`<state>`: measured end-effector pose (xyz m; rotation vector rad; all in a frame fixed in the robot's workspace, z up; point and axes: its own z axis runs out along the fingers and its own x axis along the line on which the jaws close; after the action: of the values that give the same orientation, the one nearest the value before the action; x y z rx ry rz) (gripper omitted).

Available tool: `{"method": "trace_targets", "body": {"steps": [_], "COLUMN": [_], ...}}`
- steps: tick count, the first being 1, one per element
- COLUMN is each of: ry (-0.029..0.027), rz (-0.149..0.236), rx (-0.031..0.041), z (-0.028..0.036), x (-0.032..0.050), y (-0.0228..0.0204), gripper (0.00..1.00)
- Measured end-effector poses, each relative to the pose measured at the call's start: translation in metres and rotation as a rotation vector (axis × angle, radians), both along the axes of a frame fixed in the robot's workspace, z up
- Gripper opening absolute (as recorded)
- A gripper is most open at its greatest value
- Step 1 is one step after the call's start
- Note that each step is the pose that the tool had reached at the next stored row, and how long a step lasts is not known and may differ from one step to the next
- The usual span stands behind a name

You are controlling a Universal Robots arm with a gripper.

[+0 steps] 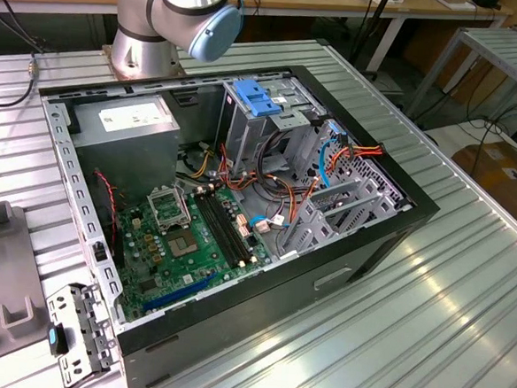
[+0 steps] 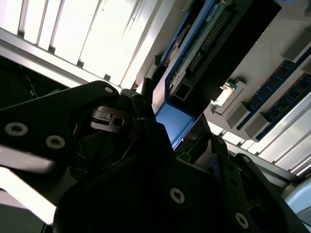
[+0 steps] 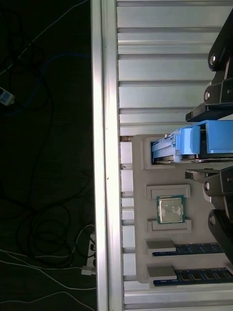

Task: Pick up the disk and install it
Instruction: 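Pick up the disk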

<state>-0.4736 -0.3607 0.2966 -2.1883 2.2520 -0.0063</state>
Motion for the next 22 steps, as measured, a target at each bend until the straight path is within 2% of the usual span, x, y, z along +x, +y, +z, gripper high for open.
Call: {"method": "trace_targets", "body": {"steps": [4,5,12,13,22], "ry": [0.0,0.0,0.0,0.0,0.0], "rz": [0.0,0.0,0.0,0.0,0.0], "rx": [0.0,0.0,0.0,0.0,0.0], "z": [-0.0001,-0.0001,-0.0001,-0.0001,-0.0004], "x": [0.0,0.0,0.0,0.0,0.0], "y": [0.0,0.0,0.0,0.0,0.0], "gripper": [0.5,0.42,0.41,0.37,0.37]}}
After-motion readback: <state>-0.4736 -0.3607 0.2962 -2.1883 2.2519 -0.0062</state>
